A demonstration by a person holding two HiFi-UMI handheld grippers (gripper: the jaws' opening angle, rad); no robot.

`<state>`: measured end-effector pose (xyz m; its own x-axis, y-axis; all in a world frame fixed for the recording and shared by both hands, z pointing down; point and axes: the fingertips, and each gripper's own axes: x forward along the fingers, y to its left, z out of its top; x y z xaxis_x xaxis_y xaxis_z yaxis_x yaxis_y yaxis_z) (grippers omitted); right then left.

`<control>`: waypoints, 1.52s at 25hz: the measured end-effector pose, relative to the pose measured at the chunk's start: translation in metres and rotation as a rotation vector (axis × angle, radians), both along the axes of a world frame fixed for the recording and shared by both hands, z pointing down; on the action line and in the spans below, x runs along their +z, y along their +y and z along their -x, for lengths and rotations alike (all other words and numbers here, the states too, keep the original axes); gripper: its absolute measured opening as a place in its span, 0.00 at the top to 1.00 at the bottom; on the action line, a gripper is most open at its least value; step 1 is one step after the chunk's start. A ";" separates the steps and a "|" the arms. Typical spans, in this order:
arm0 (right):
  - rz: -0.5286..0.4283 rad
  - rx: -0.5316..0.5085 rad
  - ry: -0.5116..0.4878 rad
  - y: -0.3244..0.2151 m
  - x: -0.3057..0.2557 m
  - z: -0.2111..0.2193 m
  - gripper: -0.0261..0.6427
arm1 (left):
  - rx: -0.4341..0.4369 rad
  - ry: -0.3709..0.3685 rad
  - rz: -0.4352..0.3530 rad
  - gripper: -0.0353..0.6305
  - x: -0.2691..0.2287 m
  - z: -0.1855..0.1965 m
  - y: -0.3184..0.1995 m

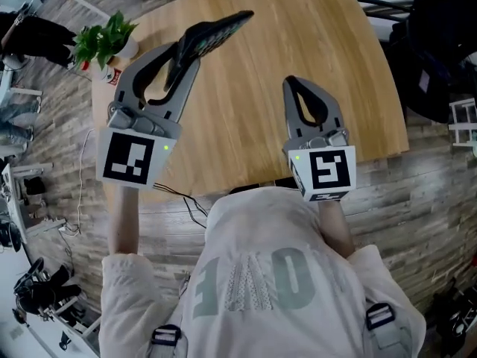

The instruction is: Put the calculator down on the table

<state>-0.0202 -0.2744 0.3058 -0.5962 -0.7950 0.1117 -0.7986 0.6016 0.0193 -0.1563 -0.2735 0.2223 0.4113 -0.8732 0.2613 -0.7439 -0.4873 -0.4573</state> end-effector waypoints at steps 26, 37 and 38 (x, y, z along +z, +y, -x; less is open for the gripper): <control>0.149 0.166 0.053 0.015 0.048 -0.054 0.93 | 0.832 -0.389 1.321 0.76 0.262 -0.054 -0.005; 0.214 0.233 0.060 0.009 0.061 -0.062 0.93 | 0.856 -0.334 1.605 0.77 0.324 -0.058 0.010; 0.216 0.232 0.064 0.009 0.062 -0.061 0.93 | 0.855 -0.338 1.620 0.76 0.328 -0.057 0.012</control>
<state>0.0408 -0.2651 0.3673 -0.3877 -0.8627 0.3246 -0.9164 0.3989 -0.0344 -0.0990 -0.2617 0.5507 0.3090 0.6680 0.6770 -0.0809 -0.6908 0.7185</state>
